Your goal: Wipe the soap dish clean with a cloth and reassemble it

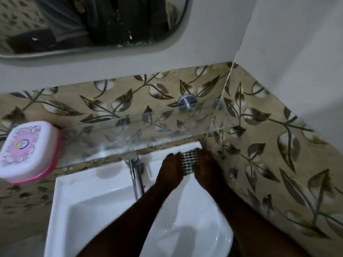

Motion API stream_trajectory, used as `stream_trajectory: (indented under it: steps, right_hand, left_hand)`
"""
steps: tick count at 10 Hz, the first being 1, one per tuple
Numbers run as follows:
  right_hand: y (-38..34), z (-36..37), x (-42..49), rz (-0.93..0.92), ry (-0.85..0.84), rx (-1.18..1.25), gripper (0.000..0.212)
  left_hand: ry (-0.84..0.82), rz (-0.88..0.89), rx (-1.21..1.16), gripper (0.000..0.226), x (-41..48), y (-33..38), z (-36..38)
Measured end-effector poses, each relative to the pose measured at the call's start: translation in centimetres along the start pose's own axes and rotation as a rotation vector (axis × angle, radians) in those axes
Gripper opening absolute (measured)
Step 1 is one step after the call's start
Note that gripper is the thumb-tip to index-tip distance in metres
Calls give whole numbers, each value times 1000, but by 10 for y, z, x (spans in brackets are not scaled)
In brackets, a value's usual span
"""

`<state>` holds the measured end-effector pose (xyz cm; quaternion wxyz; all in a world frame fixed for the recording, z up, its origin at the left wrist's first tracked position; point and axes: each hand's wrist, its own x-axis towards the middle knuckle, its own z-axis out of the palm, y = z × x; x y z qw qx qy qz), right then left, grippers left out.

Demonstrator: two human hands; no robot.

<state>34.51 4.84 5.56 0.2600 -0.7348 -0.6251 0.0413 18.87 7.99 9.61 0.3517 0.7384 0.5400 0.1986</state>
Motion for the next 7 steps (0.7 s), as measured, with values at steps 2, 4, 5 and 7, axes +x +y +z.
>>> stream_trajectory:
  steps: [2, 4, 5, 7]
  right_hand:
    - [3, 24, -5, -188, -239, -280, 59]
    - [-7, 29, 11, -89, -260, -273, 57]
    - [-8, 25, 7, -92, -289, -297, 62]
    - [-39, -5, 4, -114, -26, -137, 34]
  left_hand:
    - [-156, 160, 673, 85, -14, -31, 25]
    - [-202, 84, 708, 73, -5, -22, 15]
    - [-187, 111, 605, 75, -25, -10, 4]
    - [-103, 352, 484, 51, -59, 16, -48]
